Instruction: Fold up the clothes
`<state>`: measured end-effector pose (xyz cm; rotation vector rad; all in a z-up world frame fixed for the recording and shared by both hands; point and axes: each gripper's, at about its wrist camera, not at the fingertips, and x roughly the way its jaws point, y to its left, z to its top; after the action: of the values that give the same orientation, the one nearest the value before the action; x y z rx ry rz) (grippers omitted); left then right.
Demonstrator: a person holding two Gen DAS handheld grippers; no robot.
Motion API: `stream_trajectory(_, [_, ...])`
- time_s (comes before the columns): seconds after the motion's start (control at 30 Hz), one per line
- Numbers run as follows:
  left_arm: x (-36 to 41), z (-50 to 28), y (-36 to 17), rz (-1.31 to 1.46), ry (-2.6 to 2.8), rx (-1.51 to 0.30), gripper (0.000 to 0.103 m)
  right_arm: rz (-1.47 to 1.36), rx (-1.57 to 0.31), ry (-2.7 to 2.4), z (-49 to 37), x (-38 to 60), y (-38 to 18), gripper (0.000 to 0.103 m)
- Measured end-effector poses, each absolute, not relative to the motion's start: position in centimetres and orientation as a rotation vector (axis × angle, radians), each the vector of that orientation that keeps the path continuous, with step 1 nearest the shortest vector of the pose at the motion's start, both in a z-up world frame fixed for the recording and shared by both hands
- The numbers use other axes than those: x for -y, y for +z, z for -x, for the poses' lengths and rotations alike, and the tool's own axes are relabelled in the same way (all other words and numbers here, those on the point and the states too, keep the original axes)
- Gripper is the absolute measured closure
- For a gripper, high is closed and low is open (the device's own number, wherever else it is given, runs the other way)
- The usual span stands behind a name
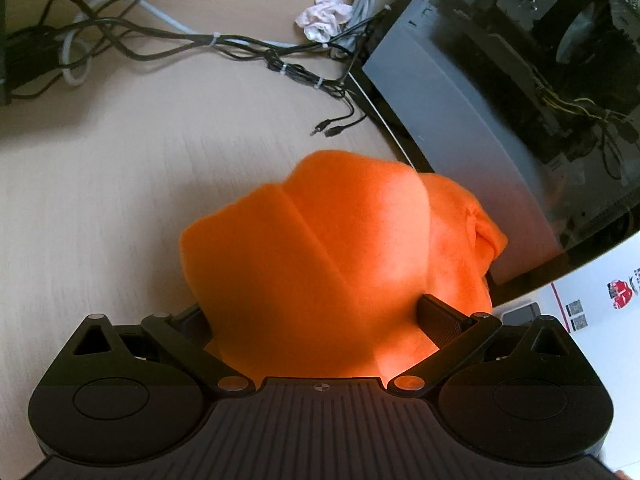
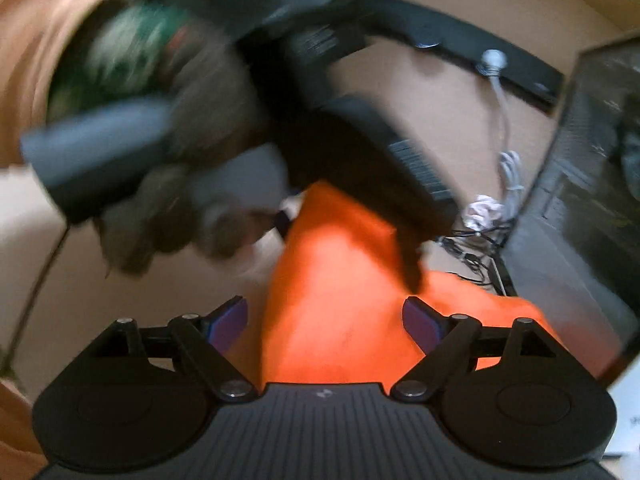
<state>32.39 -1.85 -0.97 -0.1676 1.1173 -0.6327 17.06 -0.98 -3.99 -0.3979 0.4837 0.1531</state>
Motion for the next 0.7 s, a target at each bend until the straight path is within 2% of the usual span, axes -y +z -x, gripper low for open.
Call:
stream_trajectory(0.1, [2.0,-32.7,-1.0,0.157,-0.645,-1.129,0.000,0.560,-0.495,0.075,-18.8,-0.6,-5.8,0.022])
stream_trajectory(0.2, [1.6,-32.9,-0.7,0.164,-0.665,-1.130,0.000,0.513,-0.517,0.052,-20.2,0.1,-5.9,0.029])
stream_trajectory(0.4, [-2.5,-32.7,1.1,0.359,-0.700,-1.062,0.000,-0.051,-0.600,0.083,-22.4,7.8,-3.7,0.033])
stream_trajectory(0.53, [-1.8,-34.0,-1.1,0.304,-0.613,-1.134,0.000,-0.207,-0.588,0.097,-22.5,10.8,-3.3,0.033])
stream_trajectory(0.6, [-0.7,-34.7,-1.8,0.293,-0.623,-1.148,0.000,-0.110,-0.578,0.062,-21.8,9.4,-3.2,0.032])
stream_trajectory(0.7, [0.8,-35.5,-2.2,0.272,-0.636,-1.153,0.000,0.108,-0.519,-0.020,-19.2,6.1,-2.8,0.021])
